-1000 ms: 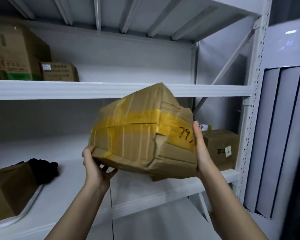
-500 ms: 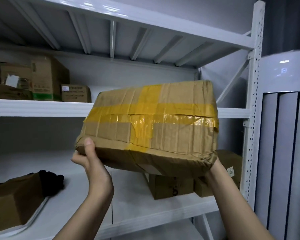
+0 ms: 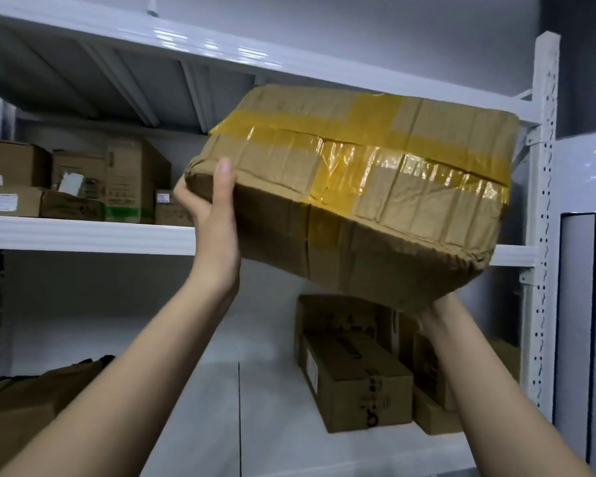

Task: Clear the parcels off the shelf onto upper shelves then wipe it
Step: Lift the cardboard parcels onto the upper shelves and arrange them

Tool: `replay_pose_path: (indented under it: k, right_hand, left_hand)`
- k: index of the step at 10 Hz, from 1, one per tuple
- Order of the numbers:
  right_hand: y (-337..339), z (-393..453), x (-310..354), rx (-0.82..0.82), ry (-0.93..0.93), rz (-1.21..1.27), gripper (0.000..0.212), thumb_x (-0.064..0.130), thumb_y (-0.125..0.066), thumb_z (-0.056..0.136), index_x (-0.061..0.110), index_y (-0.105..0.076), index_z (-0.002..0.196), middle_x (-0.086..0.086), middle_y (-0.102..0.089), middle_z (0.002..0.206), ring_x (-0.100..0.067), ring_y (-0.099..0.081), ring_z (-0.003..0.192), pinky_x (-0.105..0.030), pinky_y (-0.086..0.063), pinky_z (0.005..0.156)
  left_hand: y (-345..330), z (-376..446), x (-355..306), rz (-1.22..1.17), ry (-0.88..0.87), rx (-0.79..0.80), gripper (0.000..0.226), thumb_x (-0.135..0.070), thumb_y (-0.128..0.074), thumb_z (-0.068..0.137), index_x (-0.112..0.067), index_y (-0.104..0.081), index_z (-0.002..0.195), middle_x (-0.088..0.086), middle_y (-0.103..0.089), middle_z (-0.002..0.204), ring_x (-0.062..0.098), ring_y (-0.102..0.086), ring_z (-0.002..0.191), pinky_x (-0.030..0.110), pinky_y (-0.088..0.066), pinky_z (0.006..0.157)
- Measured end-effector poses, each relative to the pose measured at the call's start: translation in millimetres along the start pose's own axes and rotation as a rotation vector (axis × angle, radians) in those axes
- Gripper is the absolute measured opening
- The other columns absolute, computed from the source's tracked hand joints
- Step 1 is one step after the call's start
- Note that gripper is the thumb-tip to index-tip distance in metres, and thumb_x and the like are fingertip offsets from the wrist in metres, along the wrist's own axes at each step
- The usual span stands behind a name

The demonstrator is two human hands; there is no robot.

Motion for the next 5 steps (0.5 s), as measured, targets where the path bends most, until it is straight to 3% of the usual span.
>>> replay_pose_path:
  k: [1,2,4,5]
  right_hand:
    - [-34,13,14,-0.004,0.014,0.152,0.031,0.032,-0.030,0.105,0.019,-0.052,0.086,0.001,-0.056,0.085,-0.012,-0.054,0.076,-0.023,-0.053,0.055]
    - [-48,25,21,0.007,0.093,0.182,0.043,0.053,-0.033,0.099,0.021,-0.059,0.089,0.002,-0.068,0.077,-0.018,-0.060,0.078,-0.027,-0.053,0.057]
    - [-76,45,30,0.216,0.203,0.174,0.052,0.061,-0.024,0.096,0.025,-0.061,0.103,0.006,-0.075,0.080,-0.011,-0.072,0.072,-0.022,-0.055,0.056]
    - [-97,51,34,0.301,0.237,0.136,0.053,0.060,-0.024,0.096,0.022,-0.061,0.102,0.002,-0.076,0.084,-0.013,-0.073,0.076,-0.024,-0.057,0.060]
  left_hand:
    - [-6,31,0,0.038,0.057,-0.009,0.058,-0.048,-0.044,0.095,-0.024,-0.021,0.142,-0.002,-0.040,0.126,0.008,-0.045,0.112,0.027,-0.040,0.093]
    - [-6,58,9,0.090,0.114,-0.021,0.056,-0.047,-0.040,0.096,-0.023,-0.022,0.143,-0.002,-0.038,0.127,0.013,-0.042,0.111,0.032,-0.038,0.095]
    - [4,111,31,0.208,0.103,0.008,0.053,-0.031,-0.036,0.098,-0.025,-0.013,0.145,0.005,-0.029,0.142,0.021,-0.037,0.125,0.044,-0.037,0.108]
    - [14,134,45,0.254,0.131,0.045,0.050,-0.028,-0.035,0.098,-0.032,-0.018,0.145,0.005,-0.029,0.144,0.024,-0.040,0.124,0.046,-0.044,0.102]
Point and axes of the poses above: each hand's wrist, its own z-axis towards the middle knuckle, its own y-axis out of the back of the hand, x = y × z, the point moved 1 cm from there along z, towards the middle knuckle
